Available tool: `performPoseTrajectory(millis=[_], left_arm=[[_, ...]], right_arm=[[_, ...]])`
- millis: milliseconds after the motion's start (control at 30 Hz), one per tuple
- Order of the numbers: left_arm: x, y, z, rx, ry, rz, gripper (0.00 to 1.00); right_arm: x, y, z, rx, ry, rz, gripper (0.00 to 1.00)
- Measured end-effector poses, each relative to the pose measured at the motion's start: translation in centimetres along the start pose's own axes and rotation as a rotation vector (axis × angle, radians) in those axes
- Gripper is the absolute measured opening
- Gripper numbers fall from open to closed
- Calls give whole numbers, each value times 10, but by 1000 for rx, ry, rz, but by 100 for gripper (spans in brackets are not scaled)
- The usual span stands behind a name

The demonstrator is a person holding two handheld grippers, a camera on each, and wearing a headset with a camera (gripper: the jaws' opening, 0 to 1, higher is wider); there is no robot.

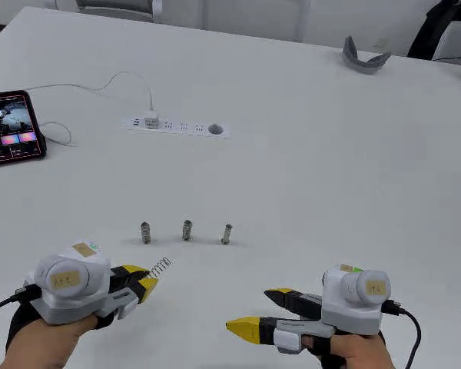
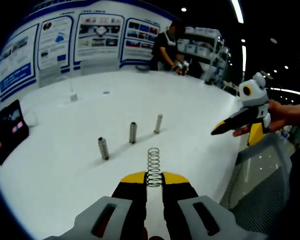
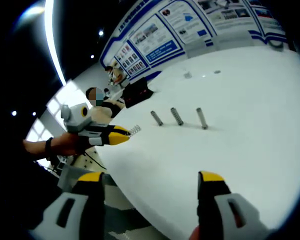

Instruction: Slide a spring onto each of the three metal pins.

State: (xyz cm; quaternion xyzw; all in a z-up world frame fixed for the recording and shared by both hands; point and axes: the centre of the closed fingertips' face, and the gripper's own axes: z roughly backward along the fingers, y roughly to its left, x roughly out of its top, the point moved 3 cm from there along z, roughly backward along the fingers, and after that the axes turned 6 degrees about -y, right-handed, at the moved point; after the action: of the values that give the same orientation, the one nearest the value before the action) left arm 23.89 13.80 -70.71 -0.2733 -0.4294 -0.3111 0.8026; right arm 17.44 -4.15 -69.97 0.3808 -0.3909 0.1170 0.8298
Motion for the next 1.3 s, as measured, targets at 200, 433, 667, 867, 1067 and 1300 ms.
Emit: performPoseTrajectory(millis=[200,433,667,867,1067,1300], left_arm=[[3,1,8,3,-4,-10,11],[6,-1,17,3,-14,-3,11],[7,-2,22,-1,-18,-14,11],[11,-4,26,-5,-25,-23,11],[14,-7,27,-15,-31,-28,11],[16,-16,24,-40,-26,-45,11]], right_arm=[[2,3,-3,15,1,-2,77],[4,6,-7,24,4,-4,76],[3,10,-8,36,8,-7,75],[4,11,-9,46,12,-6,75],[10,15,-11,65,0,-9,72],[17,16,-15,78,-14,-15,71]])
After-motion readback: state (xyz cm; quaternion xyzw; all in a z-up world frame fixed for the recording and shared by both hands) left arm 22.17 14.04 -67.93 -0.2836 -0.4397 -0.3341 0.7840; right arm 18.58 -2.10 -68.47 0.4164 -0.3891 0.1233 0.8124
